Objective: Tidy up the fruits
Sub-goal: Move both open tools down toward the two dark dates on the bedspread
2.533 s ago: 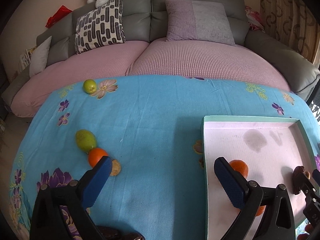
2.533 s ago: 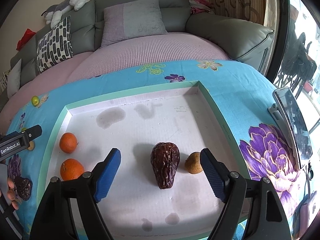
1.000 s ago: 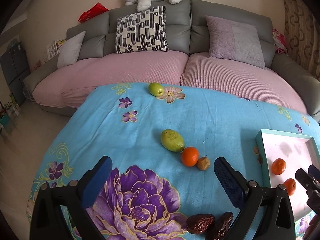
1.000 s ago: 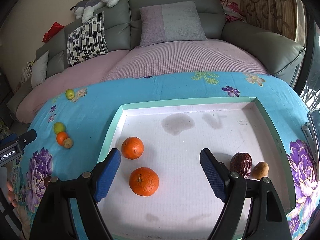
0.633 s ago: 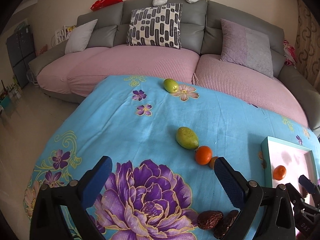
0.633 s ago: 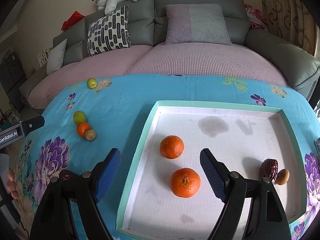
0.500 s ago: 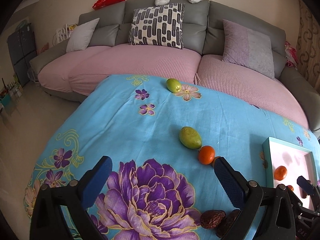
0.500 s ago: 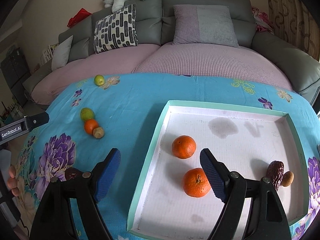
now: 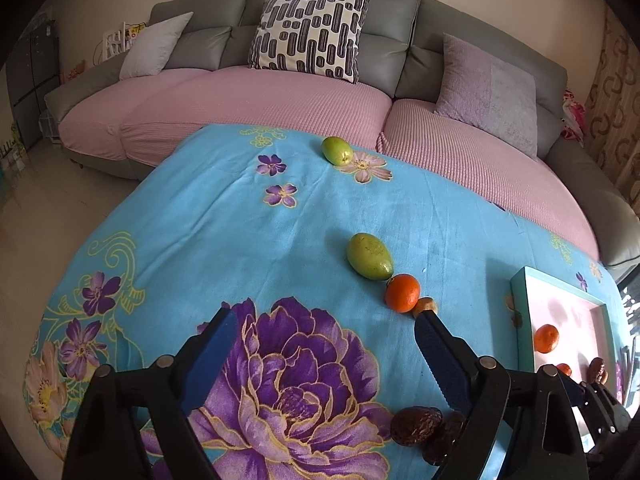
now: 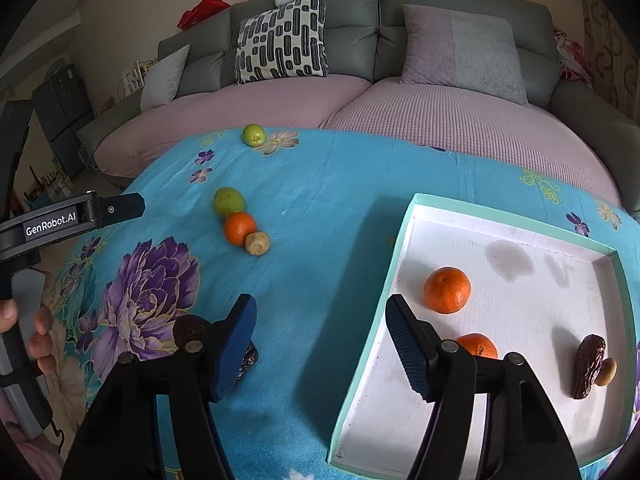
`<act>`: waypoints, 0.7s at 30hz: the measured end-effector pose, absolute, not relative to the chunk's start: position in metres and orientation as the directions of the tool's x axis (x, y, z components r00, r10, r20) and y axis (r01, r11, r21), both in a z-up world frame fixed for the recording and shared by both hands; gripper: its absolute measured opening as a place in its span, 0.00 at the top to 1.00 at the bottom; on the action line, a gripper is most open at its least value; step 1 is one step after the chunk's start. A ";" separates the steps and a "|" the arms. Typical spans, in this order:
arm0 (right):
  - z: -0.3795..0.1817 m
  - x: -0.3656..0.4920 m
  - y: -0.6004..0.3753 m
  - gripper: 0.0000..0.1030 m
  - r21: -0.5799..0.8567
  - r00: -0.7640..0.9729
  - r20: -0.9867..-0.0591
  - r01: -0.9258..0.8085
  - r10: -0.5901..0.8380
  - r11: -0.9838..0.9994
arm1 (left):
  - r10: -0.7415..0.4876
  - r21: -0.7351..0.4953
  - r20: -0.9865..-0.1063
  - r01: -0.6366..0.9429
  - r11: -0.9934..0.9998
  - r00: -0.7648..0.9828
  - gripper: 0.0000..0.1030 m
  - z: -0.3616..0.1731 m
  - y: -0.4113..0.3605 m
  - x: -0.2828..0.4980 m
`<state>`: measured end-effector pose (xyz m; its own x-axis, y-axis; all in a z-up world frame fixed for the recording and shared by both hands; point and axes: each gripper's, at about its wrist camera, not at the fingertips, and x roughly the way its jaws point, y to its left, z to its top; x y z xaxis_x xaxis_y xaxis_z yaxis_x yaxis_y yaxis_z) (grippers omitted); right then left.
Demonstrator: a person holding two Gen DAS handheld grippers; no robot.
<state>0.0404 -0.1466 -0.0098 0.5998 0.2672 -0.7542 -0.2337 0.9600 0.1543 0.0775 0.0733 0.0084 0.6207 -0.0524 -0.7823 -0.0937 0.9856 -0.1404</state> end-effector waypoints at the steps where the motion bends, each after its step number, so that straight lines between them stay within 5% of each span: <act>1: -0.011 0.040 -0.142 0.34 0.159 0.593 -0.755 -0.249 0.280 0.955 | -0.062 -0.149 -0.784 -0.090 0.985 0.618 0.11 0.007 0.073 0.076; 21: -0.053 0.023 -0.084 0.41 0.159 0.414 -0.840 -0.429 0.350 0.889 | -0.108 -0.192 -0.833 -0.099 0.976 0.542 0.13 -0.021 0.077 0.063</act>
<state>0.0232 -0.0842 -0.0525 0.4144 0.3501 -0.8400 -0.4290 0.8892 0.1589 0.0626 0.0773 -0.0207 0.5421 -0.1085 -0.8333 -0.0991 0.9765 -0.1916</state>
